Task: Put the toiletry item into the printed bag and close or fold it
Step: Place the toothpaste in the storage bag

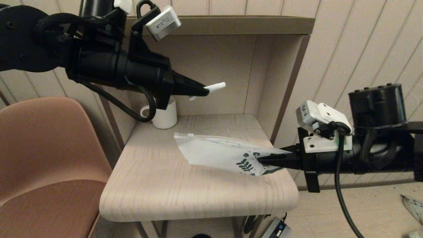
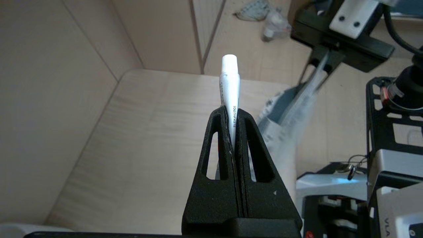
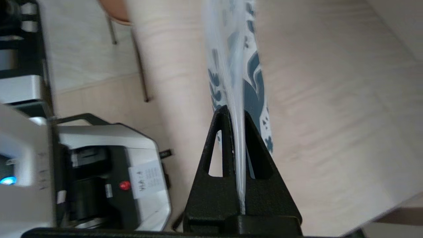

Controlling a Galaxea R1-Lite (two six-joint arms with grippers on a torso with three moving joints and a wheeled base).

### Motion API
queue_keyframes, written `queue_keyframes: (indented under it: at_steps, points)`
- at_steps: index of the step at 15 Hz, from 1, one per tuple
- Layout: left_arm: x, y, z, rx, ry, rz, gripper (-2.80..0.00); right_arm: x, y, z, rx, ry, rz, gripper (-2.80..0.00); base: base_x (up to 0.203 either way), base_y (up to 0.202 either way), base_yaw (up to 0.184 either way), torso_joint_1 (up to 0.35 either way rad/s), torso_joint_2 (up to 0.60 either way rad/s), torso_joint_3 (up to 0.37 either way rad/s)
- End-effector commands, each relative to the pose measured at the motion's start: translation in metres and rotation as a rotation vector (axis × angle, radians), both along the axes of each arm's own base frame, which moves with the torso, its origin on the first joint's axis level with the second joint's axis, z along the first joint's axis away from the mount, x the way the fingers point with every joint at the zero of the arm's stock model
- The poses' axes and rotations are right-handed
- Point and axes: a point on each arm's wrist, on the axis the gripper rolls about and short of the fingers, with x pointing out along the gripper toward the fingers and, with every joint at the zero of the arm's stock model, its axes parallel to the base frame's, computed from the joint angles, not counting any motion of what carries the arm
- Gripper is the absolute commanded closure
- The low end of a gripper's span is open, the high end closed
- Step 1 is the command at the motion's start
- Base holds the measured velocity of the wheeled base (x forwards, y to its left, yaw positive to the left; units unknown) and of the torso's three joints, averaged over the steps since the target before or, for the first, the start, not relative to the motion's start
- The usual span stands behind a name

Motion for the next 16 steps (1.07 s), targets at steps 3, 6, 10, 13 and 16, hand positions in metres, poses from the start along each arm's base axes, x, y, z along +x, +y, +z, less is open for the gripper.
queue_keyframes:
  at_steps: [3,6,10,13,16]
  points:
    - [-0.002,-0.006,-0.021,0.041,0.054,-0.031,0.00,0.008,0.003,-0.004,-0.027,-0.004,-0.025,0.00,0.000,0.000,0.000,0.000,0.00,0.000]
    - [-0.015,-0.008,-0.036,0.075,0.097,-0.058,0.00,0.016,0.005,-0.003,-0.026,-0.010,-0.026,0.00,0.000,0.000,0.000,0.000,0.00,0.000]
    - [-0.025,-0.011,-0.052,0.103,0.134,-0.087,0.00,0.016,0.007,0.001,-0.021,-0.022,-0.023,0.00,0.000,0.000,0.000,0.000,0.00,0.000]
    - [-0.020,-0.021,-0.053,0.085,0.099,-0.105,0.00,0.013,0.007,0.000,-0.021,-0.019,-0.014,0.00,0.000,0.000,0.000,0.000,0.00,0.000]
    - [-0.014,-0.028,-0.054,0.086,0.084,-0.117,0.00,0.011,0.008,-0.003,-0.026,-0.004,-0.005,0.00,0.000,0.000,0.000,0.000,0.00,0.000]
